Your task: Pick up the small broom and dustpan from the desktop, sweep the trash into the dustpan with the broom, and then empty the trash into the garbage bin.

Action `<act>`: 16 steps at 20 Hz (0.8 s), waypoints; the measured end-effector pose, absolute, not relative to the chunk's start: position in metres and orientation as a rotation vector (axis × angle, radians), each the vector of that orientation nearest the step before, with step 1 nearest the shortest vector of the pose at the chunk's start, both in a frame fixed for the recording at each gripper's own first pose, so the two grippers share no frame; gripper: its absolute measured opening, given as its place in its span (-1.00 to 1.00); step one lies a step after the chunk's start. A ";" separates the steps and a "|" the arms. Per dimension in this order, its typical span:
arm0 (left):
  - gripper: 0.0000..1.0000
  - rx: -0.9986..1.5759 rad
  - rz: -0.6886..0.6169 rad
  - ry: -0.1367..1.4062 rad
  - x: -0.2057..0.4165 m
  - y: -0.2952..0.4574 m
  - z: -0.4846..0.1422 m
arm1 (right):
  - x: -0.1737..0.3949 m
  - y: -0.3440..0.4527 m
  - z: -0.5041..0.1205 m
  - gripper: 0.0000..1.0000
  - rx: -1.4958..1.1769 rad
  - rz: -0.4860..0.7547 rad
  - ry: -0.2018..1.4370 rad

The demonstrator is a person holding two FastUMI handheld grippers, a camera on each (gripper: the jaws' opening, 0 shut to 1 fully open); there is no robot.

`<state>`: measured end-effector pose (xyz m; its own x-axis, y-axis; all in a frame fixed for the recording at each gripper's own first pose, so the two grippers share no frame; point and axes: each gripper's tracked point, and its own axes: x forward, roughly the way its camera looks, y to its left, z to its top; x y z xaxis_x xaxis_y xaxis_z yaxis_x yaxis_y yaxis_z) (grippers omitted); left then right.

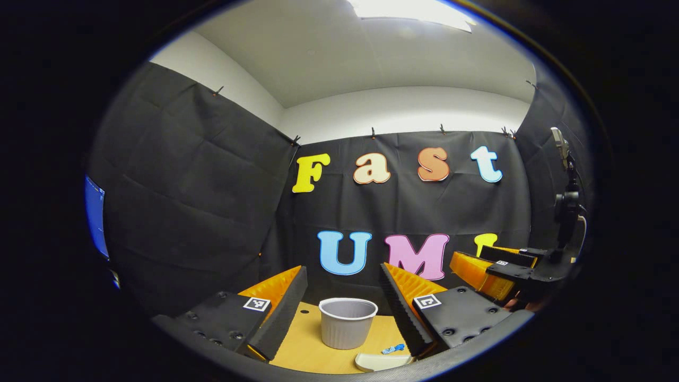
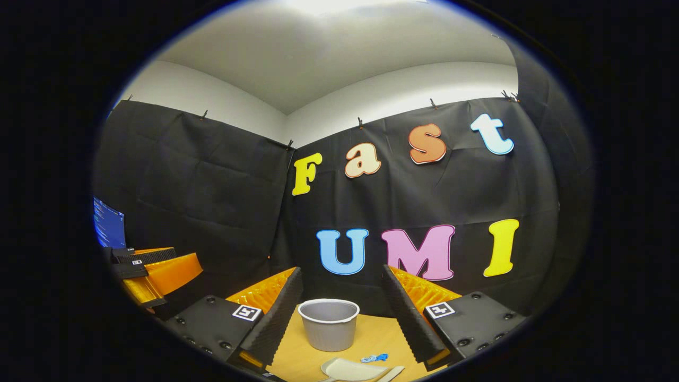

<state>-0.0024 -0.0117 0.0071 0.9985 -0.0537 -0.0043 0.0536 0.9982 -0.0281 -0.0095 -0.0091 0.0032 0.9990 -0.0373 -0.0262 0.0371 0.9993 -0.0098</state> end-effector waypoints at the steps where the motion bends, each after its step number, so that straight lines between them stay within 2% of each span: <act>1: 0.60 -0.028 -0.050 0.005 -0.003 -0.009 0.007 | -0.009 -0.008 0.003 0.92 -0.010 -0.035 0.028; 9: 0.60 -0.003 -0.034 -0.011 -0.003 0.002 0.014 | -0.004 0.008 0.003 0.92 -0.011 -0.016 0.023; 10: 0.60 -0.002 -0.035 -0.009 -0.003 0.002 0.013 | -0.004 0.009 0.002 0.82 -0.012 -0.017 0.025; 11: 0.60 0.001 -0.035 -0.008 -0.003 0.004 0.013 | -0.004 0.010 0.002 0.92 -0.013 -0.017 0.025; 12: 0.60 0.003 -0.034 -0.009 -0.003 0.005 0.014 | -0.003 0.011 0.002 0.83 -0.016 -0.017 0.025; 14: 0.61 0.001 -0.037 -0.007 -0.003 0.006 0.013 | 0.000 0.013 0.001 0.82 -0.020 -0.016 0.029; 15: 0.61 -0.003 -0.038 -0.006 -0.003 0.007 0.013 | -0.001 0.015 0.001 0.82 -0.022 -0.017 0.028; 16: 0.60 -0.007 -0.039 -0.006 -0.002 0.008 0.014 | -0.001 0.016 0.002 0.92 -0.024 -0.017 0.026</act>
<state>-0.0019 0.0083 0.0136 0.9992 -0.0387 0.0066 0.0387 0.9992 -0.0070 -0.0009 0.0160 0.0021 0.9995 -0.0175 -0.0262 0.0169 0.9996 -0.0238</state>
